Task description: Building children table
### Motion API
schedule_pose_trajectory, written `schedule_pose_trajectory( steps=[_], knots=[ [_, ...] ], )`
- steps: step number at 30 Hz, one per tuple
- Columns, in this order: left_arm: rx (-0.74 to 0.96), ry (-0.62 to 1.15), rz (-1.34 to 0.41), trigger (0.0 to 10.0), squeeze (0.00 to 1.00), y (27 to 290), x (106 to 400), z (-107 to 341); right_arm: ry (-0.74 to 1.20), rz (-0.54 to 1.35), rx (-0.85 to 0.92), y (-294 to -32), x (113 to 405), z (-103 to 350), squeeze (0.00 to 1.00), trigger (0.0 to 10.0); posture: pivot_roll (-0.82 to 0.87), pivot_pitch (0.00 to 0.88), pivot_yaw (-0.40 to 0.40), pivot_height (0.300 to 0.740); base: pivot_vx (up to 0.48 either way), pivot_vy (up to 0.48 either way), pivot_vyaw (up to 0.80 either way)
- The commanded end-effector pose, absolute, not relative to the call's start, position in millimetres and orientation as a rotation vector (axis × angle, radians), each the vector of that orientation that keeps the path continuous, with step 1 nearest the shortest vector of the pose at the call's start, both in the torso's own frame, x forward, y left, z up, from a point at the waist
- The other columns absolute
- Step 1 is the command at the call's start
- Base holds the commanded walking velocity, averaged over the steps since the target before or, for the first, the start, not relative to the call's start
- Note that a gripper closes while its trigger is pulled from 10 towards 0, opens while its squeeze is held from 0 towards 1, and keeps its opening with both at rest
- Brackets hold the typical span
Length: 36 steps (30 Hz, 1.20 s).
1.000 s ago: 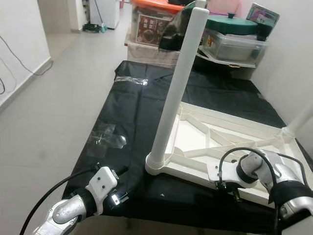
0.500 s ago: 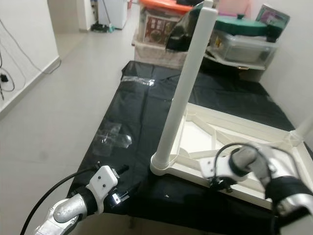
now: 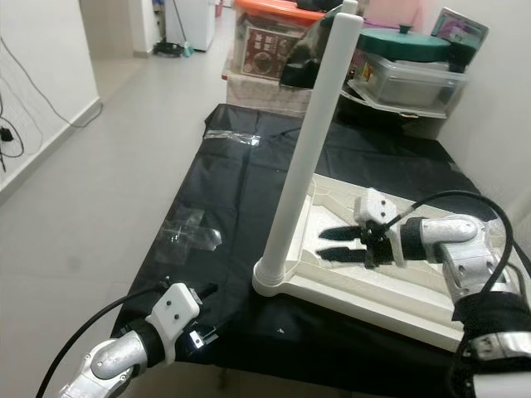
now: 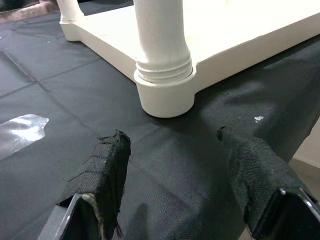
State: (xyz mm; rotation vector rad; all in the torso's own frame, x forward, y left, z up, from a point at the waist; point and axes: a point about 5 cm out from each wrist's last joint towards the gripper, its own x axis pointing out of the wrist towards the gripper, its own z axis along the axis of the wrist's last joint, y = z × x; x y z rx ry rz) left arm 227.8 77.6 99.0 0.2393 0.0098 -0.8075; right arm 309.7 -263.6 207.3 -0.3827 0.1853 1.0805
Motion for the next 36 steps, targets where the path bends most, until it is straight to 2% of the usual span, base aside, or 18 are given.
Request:
schedule_pose_trajectory(
  steps=[1, 2, 7, 8, 9, 10, 22, 34, 35, 36],
  knots=[
    [0.249, 0.007, -0.818, 10.0, 0.0, 77, 228, 98, 0.137, 1.043, -0.327, -265, 309, 208, 0.14, 10.0, 0.15, 0.0, -0.13, 0.74, 0.0, 0.0, 0.0],
    [0.251, 0.007, -0.817, 10.0, 0.0, 77, 228, 97, 0.129, 1.05, -0.303, -260, 308, 203, 1.0, 10.0, 0.15, 0.0, -0.125, 0.74, 0.0, 0.0, 0.0],
    [0.252, 0.008, -0.818, 10.0, 0.0, 77, 228, 97, 0.124, 1.058, -0.257, -251, 306, 195, 1.0, 10.0, 0.15, 0.0, -0.123, 0.74, 0.0, 0.0, 0.0],
    [0.253, 0.009, -0.819, 10.0, 0.0, 77, 229, 97, 0.11, 1.069, -0.219, -243, 304, 192, 0.17, 10.0, 0.15, 0.0, -0.121, 0.74, 0.0, 0.0, 0.0],
    [0.253, 0.009, -0.819, 10.0, 0.0, 77, 229, 97, 0.11, 1.069, -0.219, -243, 304, 192, 0.17, 10.0, 0.15, 0.0, -0.121, 0.74, 0.0, 0.0, 0.0],
    [0.255, 0.008, -0.82, 10.0, 0.0, 78, 229, 97, 0.096, 1.088, -0.183, -236, 303, 191, 0.0, 10.0, 0.15, 0.0, -0.12, 0.74, 0.0, 0.0, 0.0],
    [0.259, 0.011, -0.824, 10.0, 0.0, 78, 229, 96, -0.004, 1.076, -0.101, -201, 314, 190, 0.0, 10.0, 0.16, 0.0, -0.12, 0.74, 0.0, 0.0, 0.0],
    [0.266, 0.007, -0.823, 10.0, 0.0, 79, 229, 96, -0.083, 1.013, -0.037, -186, 326, 199, 0.0, 10.0, 0.16, 0.0, -0.126, 0.74, 0.0, 0.0, 0.0],
    [0.266, 0.007, -0.823, 10.0, 0.0, 79, 229, 96, -0.088, 1.011, -0.025, -185, 326, 200, 0.0, 4.0, 0.16, 0.0, -0.126, 0.74, 0.0, 0.0, 0.0],
    [0.265, 0.008, -0.822, 10.0, 0.0, 79, 229, 96, -0.094, 1.0, -0.01, -184, 327, 200, 0.0, 0.0, 0.16, 0.0, -0.126, 0.74, 0.0, 0.0, 0.0]
  ],
)
